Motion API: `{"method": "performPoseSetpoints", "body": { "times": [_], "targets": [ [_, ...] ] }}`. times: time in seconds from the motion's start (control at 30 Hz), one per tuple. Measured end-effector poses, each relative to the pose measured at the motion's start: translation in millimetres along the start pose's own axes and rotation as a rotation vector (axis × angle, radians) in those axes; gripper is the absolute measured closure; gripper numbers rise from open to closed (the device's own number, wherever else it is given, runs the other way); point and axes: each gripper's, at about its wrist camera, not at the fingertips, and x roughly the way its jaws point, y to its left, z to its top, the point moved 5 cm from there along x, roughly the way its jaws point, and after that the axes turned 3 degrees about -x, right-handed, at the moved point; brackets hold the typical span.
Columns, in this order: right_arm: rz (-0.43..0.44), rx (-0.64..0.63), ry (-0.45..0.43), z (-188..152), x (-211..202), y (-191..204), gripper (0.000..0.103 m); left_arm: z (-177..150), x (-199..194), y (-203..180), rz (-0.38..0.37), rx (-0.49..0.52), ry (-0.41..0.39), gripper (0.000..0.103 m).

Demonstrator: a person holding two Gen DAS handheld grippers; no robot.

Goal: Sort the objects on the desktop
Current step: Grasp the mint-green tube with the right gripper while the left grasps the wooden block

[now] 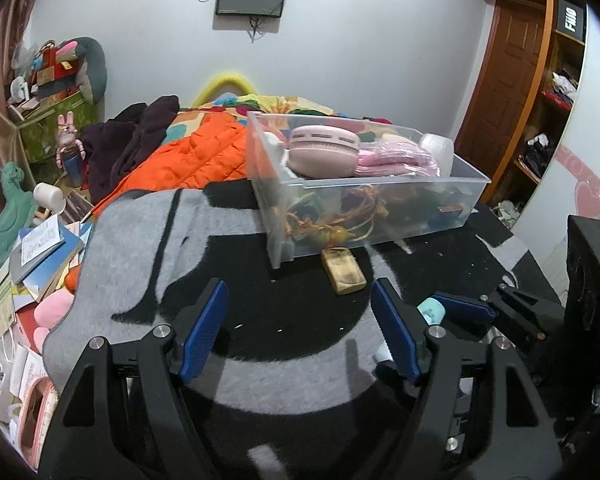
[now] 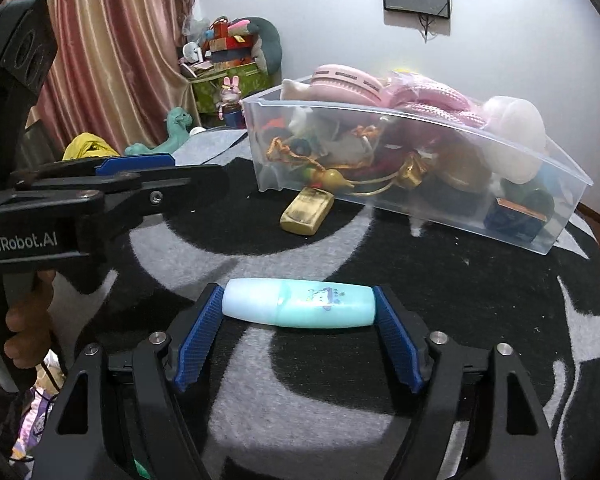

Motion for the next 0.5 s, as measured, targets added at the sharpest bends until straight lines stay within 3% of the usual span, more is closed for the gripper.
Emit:
{"method": "performPoseSetpoints", "body": {
  "times": [0.17, 0.37, 0.5],
  "targets": [
    [0.011, 0.047, -0.016, 1, -7, -15, 0.032, 4, 12, -22, -0.009, 0.062, 0.029, 0.030],
    [-0.064, 0.109, -0.059, -2, -29, -51, 0.032, 13, 35, -46, -0.029, 0.115, 0.077, 0.030],
    [-0.113, 0.193, -0.080, -7, -44, -87, 0.032, 18, 58, -58, -0.014, 0.141, 0.136, 0.043]
  ]
}}
